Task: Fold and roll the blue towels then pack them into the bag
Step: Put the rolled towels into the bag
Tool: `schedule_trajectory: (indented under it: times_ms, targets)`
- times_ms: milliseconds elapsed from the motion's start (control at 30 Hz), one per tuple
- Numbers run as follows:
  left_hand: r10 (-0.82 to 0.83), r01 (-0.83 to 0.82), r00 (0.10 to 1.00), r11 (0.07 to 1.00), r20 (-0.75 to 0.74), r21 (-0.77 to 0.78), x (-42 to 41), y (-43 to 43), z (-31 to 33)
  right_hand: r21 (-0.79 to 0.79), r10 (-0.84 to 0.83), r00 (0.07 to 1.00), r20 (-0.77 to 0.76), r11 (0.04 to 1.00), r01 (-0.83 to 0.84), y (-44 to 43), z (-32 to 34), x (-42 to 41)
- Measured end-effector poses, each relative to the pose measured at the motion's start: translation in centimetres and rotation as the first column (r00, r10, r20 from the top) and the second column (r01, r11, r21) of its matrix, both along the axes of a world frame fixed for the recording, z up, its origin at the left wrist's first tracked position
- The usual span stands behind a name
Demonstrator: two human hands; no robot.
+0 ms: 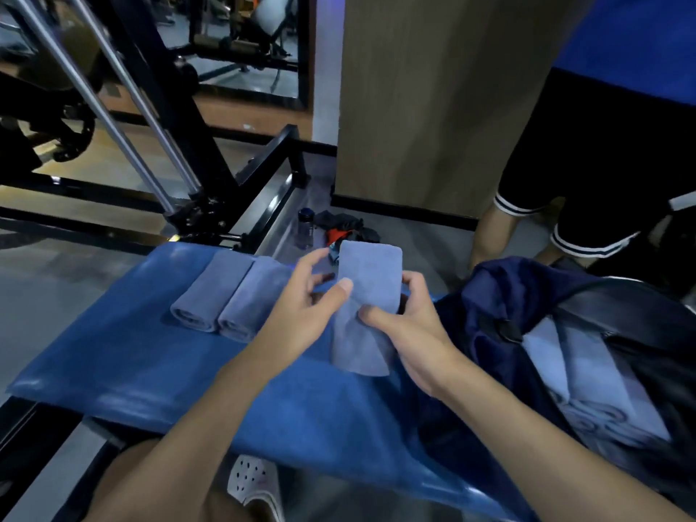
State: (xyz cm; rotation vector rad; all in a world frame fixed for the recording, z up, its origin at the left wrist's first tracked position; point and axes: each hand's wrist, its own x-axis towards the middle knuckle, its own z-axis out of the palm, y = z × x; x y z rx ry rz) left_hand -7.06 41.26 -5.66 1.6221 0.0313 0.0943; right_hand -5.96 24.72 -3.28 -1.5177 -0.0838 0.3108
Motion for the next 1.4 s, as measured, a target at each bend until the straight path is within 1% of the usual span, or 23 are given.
schedule_trajectory:
  times_ms: [67,100,200,267,367,433,500,600,667,733,800,867,900,1000,1100,1133,1167,1300,1367,1400]
  targets:
    - [-0.125,0.125,0.992,0.992,-0.003,-0.036,-0.6,-2.3,2.1,0.023,0.008,0.999,0.036,1.0,-0.009,-2.4,1.6,-1.3]
    - [-0.163,0.163,0.987,0.986,0.017,-0.027,-0.9,-3.6,3.0,0.039,0.006,0.999,0.051,0.999,-0.008,-3.6,2.2,-2.0]
    - [-0.202,0.206,0.975,0.978,0.09,-0.031,-1.7,-7.5,5.1,0.096,-0.047,0.993,0.111,0.995,0.037,-7.4,3.8,-3.9]
    - [-0.236,0.241,0.966,0.97,0.109,-0.036,-2.1,-10.2,6.0,0.118,-0.1,0.985,0.14,0.99,0.084,-10.0,4.4,-5.1]
    - [-0.283,0.289,0.952,0.957,0.121,-0.037,-2.7,-14.7,6.8,0.116,-0.2,0.967,0.159,0.976,0.183,-14.3,4.6,-6.6]
    - [-0.295,0.3,0.942,0.954,0.163,-0.008,-3.1,-17.8,7.0,0.112,-0.254,0.955,0.155,0.965,0.238,-17.2,4.5,-7.5]
    - [-0.326,0.325,0.928,0.945,0.181,0.039,-3.4,-20.8,6.9,0.08,-0.279,0.945,0.169,0.96,0.269,-20.3,4.4,-8.4]
    - [-0.387,0.371,0.908,0.921,0.161,0.121,-3.7,-24.7,6.6,0.018,-0.327,0.921,0.214,0.944,0.331,-24.7,3.9,-9.4]
    - [-0.411,0.39,0.902,0.906,0.131,0.164,-3.5,-26.7,6.2,-0.087,-0.355,0.887,0.295,0.915,0.395,-27.6,2.9,-9.5]
    - [-0.414,0.396,0.908,0.896,0.058,0.202,-3.3,-28.4,5.5,-0.296,-0.349,0.85,0.394,0.828,0.477,-30.8,1.1,-8.9]
    - [-0.387,0.386,0.921,0.891,-0.045,0.238,-2.7,-30.0,4.7,-0.533,-0.25,0.824,0.509,0.66,0.529,-33.7,-0.9,-7.9]
    - [-0.349,0.368,0.93,0.887,-0.116,0.279,-1.9,-31.3,4.2,-0.683,-0.106,0.816,0.568,0.493,0.539,-35.7,-2.5,-6.8]
    - [-0.341,0.368,0.929,0.879,-0.141,0.302,-1.4,-31.8,4.0,-0.722,-0.06,0.816,0.575,0.433,0.54,-36.4,-2.9,-6.2]
    - [-0.35,0.396,0.918,0.845,-0.188,0.359,0.0,-33.2,3.8,-0.792,0.032,0.825,0.564,0.304,0.529,-37.1,-3.2,-4.7]
    - [-0.357,0.419,0.907,0.809,-0.223,0.411,1.1,-34.4,3.9,-0.886,0.115,0.88,0.46,0.124,0.447,-37.3,-3.1,-3.6]
    - [-0.354,0.422,0.906,0.801,-0.233,0.424,1.5,-34.7,3.8,-0.903,0.127,0.894,0.429,0.088,0.421,-37.4,-3.1,-3.4]
    - [-0.347,0.421,0.906,0.797,-0.242,0.433,1.9,-35.0,3.8,-0.91,0.128,0.901,0.414,0.079,0.407,-37.5,-3.1,-3.2]
    - [-0.312,0.416,0.903,0.81,-0.296,0.414,3.2,-36.2,3.1,-0.911,0.122,0.906,0.404,0.135,0.389,-38.4,-3.0,-2.9]
    - [-0.298,0.424,0.886,0.83,-0.355,0.362,3.8,-37.0,2.8,-0.914,0.143,0.904,0.403,0.124,0.387,-38.9,-2.5,-3.1]
    - [-0.285,0.416,0.877,0.854,-0.388,0.312,4.1,-37.5,2.8,-0.917,0.157,0.905,0.396,0.114,0.382,-39.0,-2.2,-3.3]
